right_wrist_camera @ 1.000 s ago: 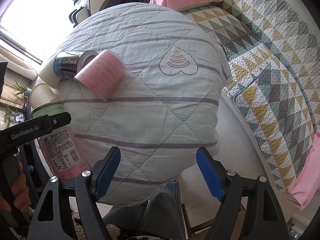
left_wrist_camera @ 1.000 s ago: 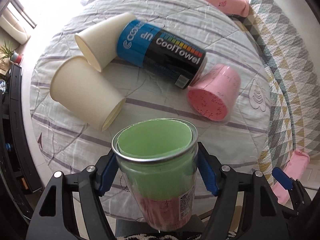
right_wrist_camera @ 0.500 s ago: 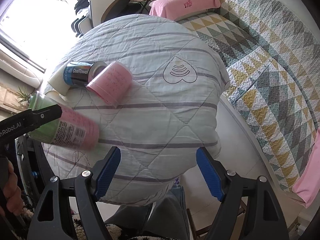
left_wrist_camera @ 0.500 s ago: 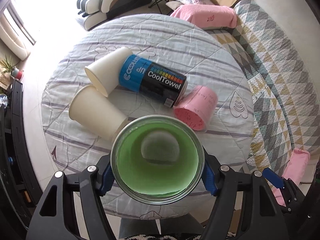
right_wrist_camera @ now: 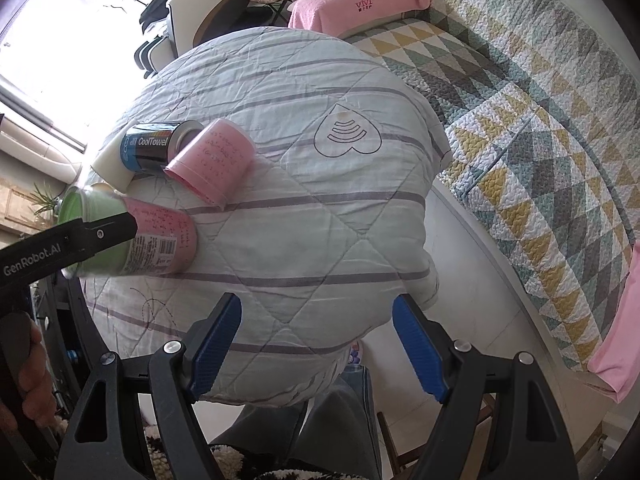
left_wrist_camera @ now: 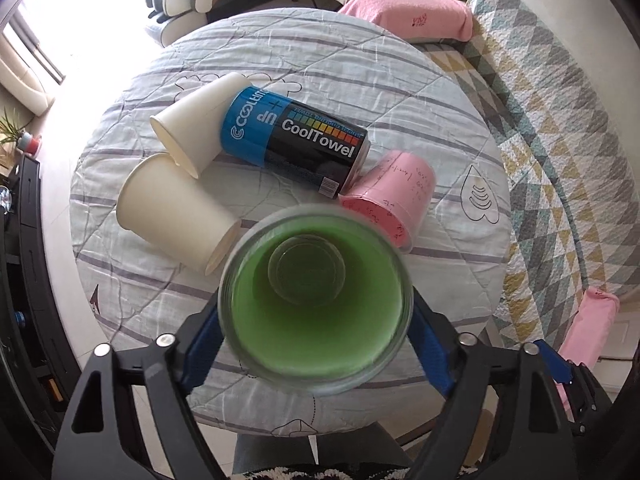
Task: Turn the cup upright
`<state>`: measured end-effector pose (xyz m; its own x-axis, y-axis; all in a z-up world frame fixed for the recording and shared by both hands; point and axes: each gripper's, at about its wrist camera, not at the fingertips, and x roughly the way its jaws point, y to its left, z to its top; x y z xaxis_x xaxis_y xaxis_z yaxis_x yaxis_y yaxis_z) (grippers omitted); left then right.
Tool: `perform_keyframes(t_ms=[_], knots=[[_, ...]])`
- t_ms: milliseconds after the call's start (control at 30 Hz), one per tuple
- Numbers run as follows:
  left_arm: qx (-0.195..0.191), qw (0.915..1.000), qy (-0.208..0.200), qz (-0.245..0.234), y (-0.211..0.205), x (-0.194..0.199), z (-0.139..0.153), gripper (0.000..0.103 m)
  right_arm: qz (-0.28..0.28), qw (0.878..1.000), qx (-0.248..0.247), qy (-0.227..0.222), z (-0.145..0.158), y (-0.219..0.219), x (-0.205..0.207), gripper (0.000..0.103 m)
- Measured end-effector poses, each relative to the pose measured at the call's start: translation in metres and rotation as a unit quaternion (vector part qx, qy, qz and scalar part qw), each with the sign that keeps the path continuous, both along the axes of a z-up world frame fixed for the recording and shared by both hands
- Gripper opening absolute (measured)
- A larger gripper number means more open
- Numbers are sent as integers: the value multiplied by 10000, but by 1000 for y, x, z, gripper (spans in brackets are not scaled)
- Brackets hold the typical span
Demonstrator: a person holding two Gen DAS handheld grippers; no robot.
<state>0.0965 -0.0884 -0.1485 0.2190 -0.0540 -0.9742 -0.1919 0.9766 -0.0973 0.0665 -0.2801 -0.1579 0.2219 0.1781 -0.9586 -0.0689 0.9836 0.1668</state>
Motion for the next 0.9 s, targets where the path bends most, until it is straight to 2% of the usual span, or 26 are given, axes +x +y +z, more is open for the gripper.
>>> perform_keyframes(t_ms=[67,567,900], knots=[[41,10000,-32,-6,-2,0,3,91,-25,10000,3,-7,1,-2,0,79],[185,9997,-128,-29,-1,0,13,92,-39,9999,-4,-107,7,-1,0,79],[287,9975,-629,-134,4,-19,56,92,-40,9988,6,-493,35,3,-3,79]])
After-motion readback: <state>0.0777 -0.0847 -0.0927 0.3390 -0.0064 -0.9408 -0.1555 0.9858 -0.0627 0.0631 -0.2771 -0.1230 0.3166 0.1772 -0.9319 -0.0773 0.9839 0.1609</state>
